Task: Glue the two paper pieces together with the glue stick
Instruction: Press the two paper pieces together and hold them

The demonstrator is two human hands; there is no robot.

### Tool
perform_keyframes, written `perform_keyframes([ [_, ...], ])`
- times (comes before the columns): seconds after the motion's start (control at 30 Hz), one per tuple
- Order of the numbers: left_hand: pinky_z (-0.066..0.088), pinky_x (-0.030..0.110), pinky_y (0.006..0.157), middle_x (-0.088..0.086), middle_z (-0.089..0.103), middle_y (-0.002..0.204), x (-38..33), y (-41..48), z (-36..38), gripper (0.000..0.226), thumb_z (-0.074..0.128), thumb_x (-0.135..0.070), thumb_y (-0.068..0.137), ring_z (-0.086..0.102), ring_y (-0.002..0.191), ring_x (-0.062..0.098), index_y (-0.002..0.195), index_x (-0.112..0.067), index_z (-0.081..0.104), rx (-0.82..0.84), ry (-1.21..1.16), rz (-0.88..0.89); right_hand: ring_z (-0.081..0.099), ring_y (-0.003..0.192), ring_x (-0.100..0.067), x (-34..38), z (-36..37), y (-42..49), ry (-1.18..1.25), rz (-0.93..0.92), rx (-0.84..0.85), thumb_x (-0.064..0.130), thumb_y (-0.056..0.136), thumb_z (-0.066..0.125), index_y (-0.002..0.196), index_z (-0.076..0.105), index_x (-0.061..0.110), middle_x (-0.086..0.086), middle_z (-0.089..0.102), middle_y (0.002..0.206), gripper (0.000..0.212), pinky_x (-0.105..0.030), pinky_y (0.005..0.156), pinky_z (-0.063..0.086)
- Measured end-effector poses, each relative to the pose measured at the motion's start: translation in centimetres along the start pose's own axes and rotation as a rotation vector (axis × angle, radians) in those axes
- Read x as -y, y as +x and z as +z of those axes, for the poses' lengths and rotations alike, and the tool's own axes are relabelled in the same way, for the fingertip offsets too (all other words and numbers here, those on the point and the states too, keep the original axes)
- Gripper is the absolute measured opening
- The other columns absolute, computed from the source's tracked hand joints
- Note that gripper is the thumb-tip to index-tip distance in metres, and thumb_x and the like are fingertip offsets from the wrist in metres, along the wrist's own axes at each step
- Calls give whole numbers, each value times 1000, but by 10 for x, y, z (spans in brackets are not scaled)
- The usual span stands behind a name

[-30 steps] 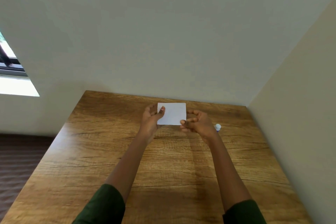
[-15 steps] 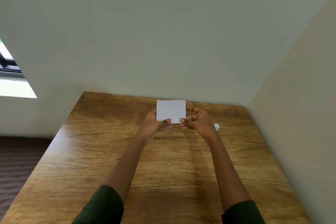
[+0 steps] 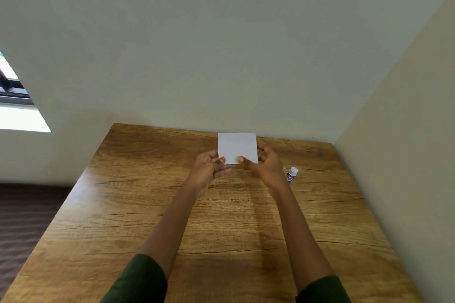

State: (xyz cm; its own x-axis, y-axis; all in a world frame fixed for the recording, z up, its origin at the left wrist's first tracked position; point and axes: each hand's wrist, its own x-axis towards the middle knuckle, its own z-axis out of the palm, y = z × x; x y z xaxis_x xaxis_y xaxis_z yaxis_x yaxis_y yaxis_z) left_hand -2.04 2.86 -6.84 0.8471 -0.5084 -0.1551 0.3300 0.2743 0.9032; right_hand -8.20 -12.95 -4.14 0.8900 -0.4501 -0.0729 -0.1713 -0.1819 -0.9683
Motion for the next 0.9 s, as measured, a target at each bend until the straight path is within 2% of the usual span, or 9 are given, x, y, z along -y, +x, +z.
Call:
perform_keyframes([
  [0.17, 57, 27, 79, 15, 67, 110, 3, -2, 7, 37, 50, 0, 91, 70, 90, 21, 128, 3, 48, 9, 29, -1, 57, 108, -17, -5, 17, -5, 6, -28, -104, 27, 60, 88, 127, 45, 17, 0, 59, 119, 81, -46, 91, 54],
  [0.27, 58, 25, 75, 11, 69, 103, 0, -3, 4, 36, 50, -1, 91, 71, 86, 19, 126, 4, 48, -11, 16, 5, 63, 102, -18, -6, 12, -4, 19, -16, -109, 19, 63, 86, 131, 42, 15, -4, 62, 116, 81, -44, 83, 57],
  [0.4, 58, 24, 74, 13, 68, 103, -4, -2, -4, 35, 50, 0, 91, 71, 86, 19, 126, 5, 46, -32, 7, 3, 73, 76, -21, -4, -4, -3, 199, 18, -119, 1, 72, 78, 132, 40, 12, -11, 71, 85, 72, -25, 61, 59],
  [0.57, 58, 25, 74, 11, 70, 100, -7, -1, -9, 32, 50, 1, 91, 71, 87, 22, 123, 4, 49, -34, -7, -4, 72, 82, -26, 3, -14, -3, 235, 7, -157, 0, 74, 75, 128, 42, 10, -16, 71, 87, 64, -31, 70, 60],
  [0.63, 58, 25, 72, 10, 70, 101, -7, 0, -10, 29, 50, 1, 91, 71, 88, 23, 120, 2, 52, -28, -8, -19, 71, 81, -17, 7, -16, -3, 126, -19, -218, 4, 76, 74, 126, 45, 11, -7, 71, 83, 57, -38, 80, 58],
  [0.7, 59, 26, 72, 12, 68, 104, -8, -1, -12, 26, 49, -2, 92, 71, 87, 24, 117, 0, 54, 0, 39, -47, 65, 81, -6, 14, -16, -3, -62, -108, -294, 10, 77, 73, 120, 52, 15, 6, 68, 86, 49, -37, 83, 55],
  [0.73, 59, 27, 71, 12, 68, 103, -8, -1, -12, 25, 49, -4, 93, 71, 85, 24, 116, 0, 55, 16, 72, -63, 64, 85, -6, 20, -16, -2, -157, -188, -302, 12, 76, 73, 117, 55, 17, 7, 66, 92, 45, -35, 83, 54],
  [0.83, 59, 28, 71, 12, 69, 99, -8, 0, -10, 22, 46, -7, 95, 72, 79, 22, 112, -1, 58, 52, 168, -80, 48, 116, -19, 36, -7, 7, -538, -430, -113, 23, 77, 73, 112, 61, 25, 2, 55, 125, 37, -32, 93, 39],
  [0.9, 59, 31, 74, 13, 68, 102, -9, 0, -6, 21, 46, -7, 95, 71, 81, 23, 108, -3, 61, 68, 216, -75, 33, 128, -22, 47, 4, 14, -802, -444, 112, 39, 77, 70, 116, 59, 33, 3, 42, 141, 41, -41, 101, 30],
])
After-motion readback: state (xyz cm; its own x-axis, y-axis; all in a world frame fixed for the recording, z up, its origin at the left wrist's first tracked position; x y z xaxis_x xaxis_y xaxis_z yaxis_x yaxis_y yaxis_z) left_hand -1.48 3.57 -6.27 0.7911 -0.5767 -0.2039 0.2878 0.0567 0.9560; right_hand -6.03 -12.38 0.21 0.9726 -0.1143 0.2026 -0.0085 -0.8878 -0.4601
